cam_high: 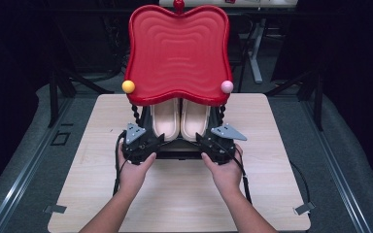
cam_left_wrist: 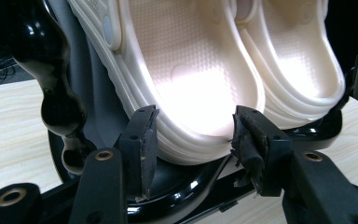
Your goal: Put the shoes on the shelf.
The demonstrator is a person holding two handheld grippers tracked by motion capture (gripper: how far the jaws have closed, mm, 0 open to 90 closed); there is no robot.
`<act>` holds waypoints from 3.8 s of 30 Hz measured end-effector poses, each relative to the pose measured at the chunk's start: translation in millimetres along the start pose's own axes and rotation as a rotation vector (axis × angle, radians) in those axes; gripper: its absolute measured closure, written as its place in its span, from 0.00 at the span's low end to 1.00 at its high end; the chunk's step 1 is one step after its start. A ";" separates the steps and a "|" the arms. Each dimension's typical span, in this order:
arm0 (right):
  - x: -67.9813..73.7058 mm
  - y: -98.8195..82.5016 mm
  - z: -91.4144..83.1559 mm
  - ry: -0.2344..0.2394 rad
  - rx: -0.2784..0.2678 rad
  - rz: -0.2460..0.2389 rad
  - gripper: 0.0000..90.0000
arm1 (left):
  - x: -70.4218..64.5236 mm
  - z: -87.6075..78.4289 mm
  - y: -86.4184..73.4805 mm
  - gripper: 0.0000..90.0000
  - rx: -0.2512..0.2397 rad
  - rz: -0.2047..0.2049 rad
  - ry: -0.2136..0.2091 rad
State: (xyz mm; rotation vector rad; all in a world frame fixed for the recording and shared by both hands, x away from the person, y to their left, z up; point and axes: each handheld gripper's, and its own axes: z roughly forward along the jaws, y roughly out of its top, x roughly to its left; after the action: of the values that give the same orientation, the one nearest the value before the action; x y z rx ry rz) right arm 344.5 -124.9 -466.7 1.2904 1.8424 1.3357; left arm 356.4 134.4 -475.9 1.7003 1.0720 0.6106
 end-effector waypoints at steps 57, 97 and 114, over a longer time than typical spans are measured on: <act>-6.9 4.3 20.6 -0.071 0.011 -0.035 0.65 | 10.5 13.2 2.2 0.65 -0.023 0.031 0.032; -11.2 7.7 25.3 -0.021 0.026 -0.063 0.70 | 14.7 13.0 3.9 0.65 -0.018 0.024 0.008; -7.1 9.1 14.9 -0.024 0.022 -0.094 0.70 | 13.0 7.0 5.1 0.60 -0.026 0.030 0.008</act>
State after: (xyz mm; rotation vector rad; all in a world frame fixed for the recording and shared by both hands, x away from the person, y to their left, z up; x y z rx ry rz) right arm 363.2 -124.5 -464.8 1.2098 1.8820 1.2488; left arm 370.1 141.9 -474.9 1.6953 1.0422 0.6482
